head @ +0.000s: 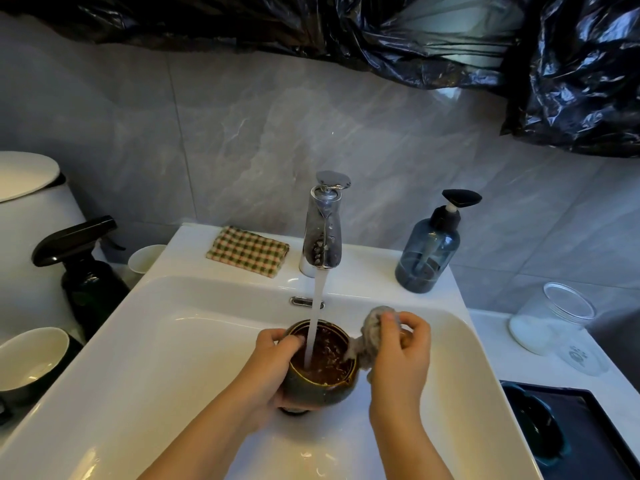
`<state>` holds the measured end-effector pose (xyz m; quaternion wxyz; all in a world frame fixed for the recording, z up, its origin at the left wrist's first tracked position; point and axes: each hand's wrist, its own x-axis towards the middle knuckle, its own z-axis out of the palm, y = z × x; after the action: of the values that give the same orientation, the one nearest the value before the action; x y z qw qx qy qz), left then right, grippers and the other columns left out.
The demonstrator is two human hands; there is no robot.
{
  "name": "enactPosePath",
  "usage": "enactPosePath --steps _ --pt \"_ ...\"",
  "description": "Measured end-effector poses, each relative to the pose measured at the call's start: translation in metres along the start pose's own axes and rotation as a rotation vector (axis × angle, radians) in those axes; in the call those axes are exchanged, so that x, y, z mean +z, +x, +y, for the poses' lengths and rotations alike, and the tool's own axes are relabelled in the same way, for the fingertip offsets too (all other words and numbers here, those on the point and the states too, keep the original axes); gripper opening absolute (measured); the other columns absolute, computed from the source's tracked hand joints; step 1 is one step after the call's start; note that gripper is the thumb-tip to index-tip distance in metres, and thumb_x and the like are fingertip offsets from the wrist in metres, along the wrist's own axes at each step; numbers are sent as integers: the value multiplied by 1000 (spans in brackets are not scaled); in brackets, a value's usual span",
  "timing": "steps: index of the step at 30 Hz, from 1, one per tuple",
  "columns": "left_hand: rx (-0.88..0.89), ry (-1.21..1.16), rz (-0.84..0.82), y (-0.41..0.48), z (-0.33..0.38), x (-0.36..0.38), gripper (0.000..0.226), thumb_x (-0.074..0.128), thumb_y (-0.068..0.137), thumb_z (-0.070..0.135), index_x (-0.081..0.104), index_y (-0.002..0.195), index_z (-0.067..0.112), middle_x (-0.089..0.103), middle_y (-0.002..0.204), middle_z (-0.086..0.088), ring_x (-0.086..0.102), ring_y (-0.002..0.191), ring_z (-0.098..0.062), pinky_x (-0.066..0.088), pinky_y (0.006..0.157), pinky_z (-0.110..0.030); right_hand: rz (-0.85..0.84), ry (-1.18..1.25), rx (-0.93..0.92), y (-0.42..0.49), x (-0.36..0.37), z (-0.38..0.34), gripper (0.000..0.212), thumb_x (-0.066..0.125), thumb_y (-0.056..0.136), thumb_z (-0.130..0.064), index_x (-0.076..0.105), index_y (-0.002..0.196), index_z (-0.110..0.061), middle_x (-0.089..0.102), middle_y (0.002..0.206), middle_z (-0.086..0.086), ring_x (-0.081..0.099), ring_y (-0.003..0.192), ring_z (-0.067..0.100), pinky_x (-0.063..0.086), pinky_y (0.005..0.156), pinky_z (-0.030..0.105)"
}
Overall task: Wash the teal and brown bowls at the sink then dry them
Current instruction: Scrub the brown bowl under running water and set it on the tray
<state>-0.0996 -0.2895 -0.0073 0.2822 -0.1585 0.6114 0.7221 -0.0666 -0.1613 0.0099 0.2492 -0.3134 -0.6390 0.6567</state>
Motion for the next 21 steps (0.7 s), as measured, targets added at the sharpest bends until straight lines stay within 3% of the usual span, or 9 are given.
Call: enactPosePath --steps 3,7,10,12,15,19,21 --pt "-69 -31 -88 -1 -1 0 23 46 87 4 44 107 14 51 111 -17 55 100 -37 57 64 -54 -23 -53 41 6 -4 6 4 48 94 -31 46 96 -32 54 89 -7 58 86 19 55 76 44" --pt "-65 -152 -128 2 0 -2 25 44 87 -3 52 104 14 58 110 -20 58 99 -41 53 76 -60 -232 21 296 4 0 7 9 48 94 -23 56 97 -27 64 86 6 60 74 21 48 58 30" --pt "-3 -233 -105 7 -2 0 41 43 84 -14 58 108 16 65 105 -22 62 97 -41 52 79 -54 -369 92 438 -1 9 5 21 52 89 -29 65 102 -19 69 94 12 66 86 26 54 65 31" --pt "57 -193 -63 11 -5 -1 38 47 85 -9 60 112 15 69 103 -21 66 95 -39 55 79 -53 -430 87 388 -3 13 6 22 50 91 -32 66 100 -21 69 98 11 66 93 26 56 70 34" --pt "70 -69 -17 13 -7 -4 25 51 91 10 57 115 7 71 100 -22 71 86 -39 58 70 -56 -517 -53 158 -8 11 7 22 48 92 -36 61 107 -25 66 101 -1 63 94 13 58 77 34" --pt "-68 48 -95 9 -2 -9 29 50 85 13 48 114 14 63 111 -23 69 87 -41 58 68 -52 -369 -123 93 -9 8 8 23 47 91 -43 60 100 -26 66 95 -1 63 89 14 56 78 35" --pt "-99 50 -131 7 3 -13 27 49 83 12 48 110 9 62 105 -23 68 79 -37 59 60 -42 -333 -184 94 -6 5 9 30 47 89 -48 57 107 -26 66 99 2 64 90 17 56 78 34"
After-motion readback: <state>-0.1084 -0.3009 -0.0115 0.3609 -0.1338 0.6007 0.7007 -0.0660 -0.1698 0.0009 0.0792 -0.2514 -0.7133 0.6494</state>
